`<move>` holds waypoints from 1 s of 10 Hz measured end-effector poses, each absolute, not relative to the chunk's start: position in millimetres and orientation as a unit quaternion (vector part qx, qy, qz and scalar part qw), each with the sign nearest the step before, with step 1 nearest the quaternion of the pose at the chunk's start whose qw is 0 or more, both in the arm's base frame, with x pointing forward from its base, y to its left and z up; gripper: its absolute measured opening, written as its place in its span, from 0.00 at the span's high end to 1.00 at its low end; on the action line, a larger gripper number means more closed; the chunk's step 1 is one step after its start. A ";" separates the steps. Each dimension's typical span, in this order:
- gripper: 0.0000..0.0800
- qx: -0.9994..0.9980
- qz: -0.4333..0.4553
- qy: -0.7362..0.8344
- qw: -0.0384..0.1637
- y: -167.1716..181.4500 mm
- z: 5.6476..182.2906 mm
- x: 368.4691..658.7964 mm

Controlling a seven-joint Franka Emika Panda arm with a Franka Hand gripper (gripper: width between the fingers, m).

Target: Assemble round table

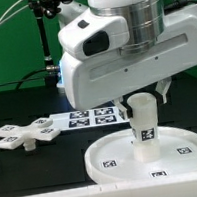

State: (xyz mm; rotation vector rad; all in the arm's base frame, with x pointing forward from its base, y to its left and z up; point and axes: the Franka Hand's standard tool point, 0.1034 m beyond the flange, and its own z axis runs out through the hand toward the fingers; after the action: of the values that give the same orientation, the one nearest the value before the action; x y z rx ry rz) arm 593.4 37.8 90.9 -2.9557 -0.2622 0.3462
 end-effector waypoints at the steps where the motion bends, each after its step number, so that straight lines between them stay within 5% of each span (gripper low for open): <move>1: 0.49 -0.990 0.118 -0.034 0.073 39.1 92.1 593.2; 6: 0.49 -0.966 0.103 0.236 0.035 40.6 90.4 582.4; 10: 0.49 -0.912 0.093 0.398 0.027 42.9 91.5 581.7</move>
Offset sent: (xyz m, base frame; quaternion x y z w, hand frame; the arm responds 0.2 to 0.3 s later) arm -0.0240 0.0167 -0.0108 0.0272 0.0193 0.2356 0.9713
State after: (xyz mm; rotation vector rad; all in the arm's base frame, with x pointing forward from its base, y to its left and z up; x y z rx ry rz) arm 581.7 42.9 91.5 -2.8174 1.2301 0.2879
